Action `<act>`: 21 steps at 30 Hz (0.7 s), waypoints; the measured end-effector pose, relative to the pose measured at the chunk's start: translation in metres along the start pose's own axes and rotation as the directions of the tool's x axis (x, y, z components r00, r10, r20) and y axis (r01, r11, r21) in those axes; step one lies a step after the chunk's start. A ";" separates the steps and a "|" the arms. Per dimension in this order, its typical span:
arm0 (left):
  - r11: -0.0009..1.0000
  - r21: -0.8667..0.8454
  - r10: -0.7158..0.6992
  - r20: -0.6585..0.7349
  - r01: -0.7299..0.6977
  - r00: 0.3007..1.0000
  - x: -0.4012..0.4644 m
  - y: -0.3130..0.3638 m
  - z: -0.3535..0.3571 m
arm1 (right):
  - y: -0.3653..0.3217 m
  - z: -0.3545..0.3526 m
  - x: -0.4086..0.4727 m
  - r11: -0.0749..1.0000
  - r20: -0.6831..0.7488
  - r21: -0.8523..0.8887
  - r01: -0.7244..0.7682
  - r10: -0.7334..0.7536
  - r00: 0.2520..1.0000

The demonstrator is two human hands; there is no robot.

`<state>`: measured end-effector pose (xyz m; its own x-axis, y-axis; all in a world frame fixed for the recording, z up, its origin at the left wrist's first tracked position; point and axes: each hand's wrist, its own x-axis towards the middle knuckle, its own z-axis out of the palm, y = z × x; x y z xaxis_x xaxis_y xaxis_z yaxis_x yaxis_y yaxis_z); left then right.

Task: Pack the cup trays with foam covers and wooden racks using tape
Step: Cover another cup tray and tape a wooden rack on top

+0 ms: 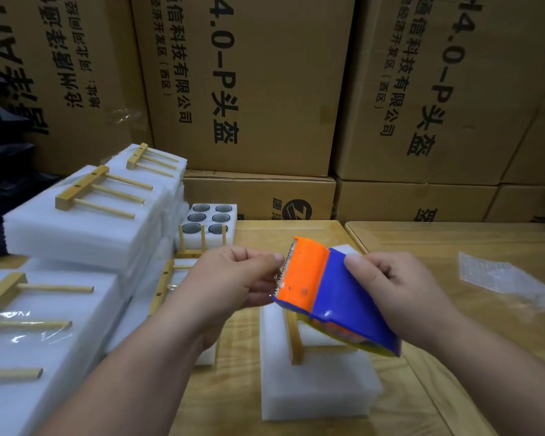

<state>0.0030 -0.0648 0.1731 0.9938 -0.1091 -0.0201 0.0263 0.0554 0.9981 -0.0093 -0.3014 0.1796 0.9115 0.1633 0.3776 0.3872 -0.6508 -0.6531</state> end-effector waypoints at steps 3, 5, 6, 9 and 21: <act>0.996 -0.066 -0.062 0.015 0.063 0.998 -0.001 -0.006 0.000 | 0.003 0.006 0.001 0.999 -0.011 -0.043 -0.019 0.019 1.000; 0.996 -0.051 -0.072 -0.030 0.070 0.997 0.000 -0.010 0.001 | 0.006 0.005 0.003 0.998 0.006 -0.066 -0.018 0.018 1.000; 0.997 -0.030 -0.066 -0.047 0.064 0.997 0.001 -0.011 0.001 | 0.007 0.004 0.004 0.998 0.016 -0.059 -0.020 0.021 1.000; 0.998 0.043 -0.033 -0.074 0.037 0.997 0.002 -0.015 0.002 | 0.010 -0.001 0.008 0.998 0.066 -0.039 -0.047 0.049 0.997; 0.996 0.066 0.060 -0.131 -0.051 0.990 0.017 0.000 0.011 | 0.008 -0.032 0.033 0.991 0.127 -0.122 -0.054 0.069 0.989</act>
<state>0.0190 -0.0774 0.1738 0.9992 0.0257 0.0321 -0.0320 -0.0050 0.9995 0.0190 -0.3251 0.2080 0.9464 0.2107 0.2447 0.3177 -0.7441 -0.5877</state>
